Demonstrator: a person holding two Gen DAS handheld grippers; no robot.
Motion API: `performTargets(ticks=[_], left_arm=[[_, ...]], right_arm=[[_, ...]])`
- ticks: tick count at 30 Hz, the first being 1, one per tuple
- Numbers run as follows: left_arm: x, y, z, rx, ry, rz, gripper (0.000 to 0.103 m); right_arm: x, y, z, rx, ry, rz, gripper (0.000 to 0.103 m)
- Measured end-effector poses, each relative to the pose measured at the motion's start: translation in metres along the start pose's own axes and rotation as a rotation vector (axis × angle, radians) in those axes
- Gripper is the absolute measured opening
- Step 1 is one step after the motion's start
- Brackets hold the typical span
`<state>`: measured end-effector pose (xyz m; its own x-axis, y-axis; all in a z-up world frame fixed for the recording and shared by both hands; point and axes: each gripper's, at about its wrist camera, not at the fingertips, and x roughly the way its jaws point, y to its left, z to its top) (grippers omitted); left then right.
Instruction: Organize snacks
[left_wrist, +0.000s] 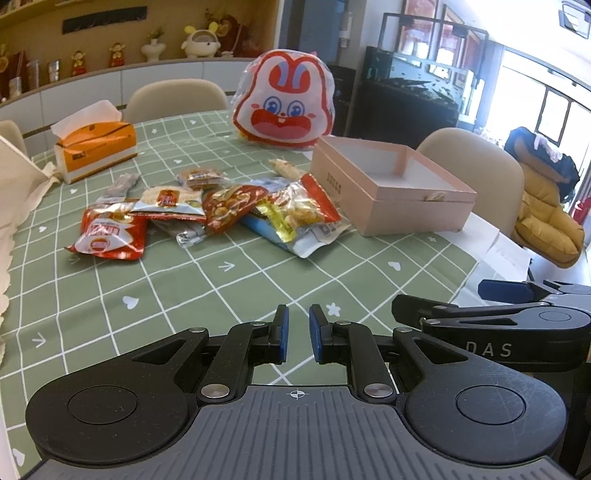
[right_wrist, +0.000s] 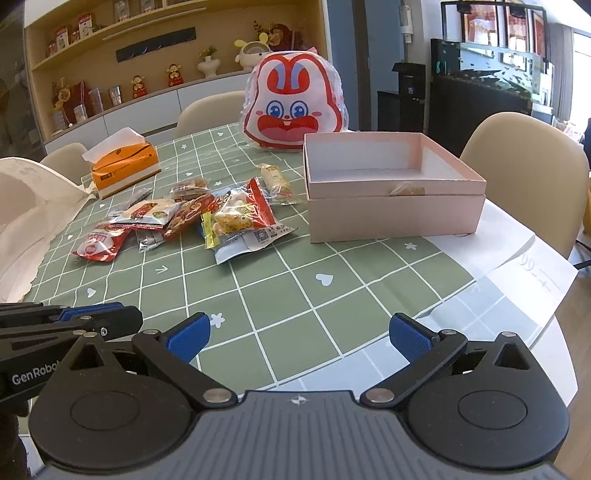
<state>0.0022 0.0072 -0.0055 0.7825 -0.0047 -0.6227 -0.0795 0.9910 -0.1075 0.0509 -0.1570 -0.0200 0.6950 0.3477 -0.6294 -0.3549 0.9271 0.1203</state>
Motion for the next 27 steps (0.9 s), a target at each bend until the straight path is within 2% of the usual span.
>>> performTargets(ticks=[27], left_arm=[[0.0, 0.0025, 0.0009, -0.006, 0.007, 0.008, 0.017]], right_arm=[[0.0028, -0.0005, -0.0016, 0.005, -0.001, -0.003, 0.103]])
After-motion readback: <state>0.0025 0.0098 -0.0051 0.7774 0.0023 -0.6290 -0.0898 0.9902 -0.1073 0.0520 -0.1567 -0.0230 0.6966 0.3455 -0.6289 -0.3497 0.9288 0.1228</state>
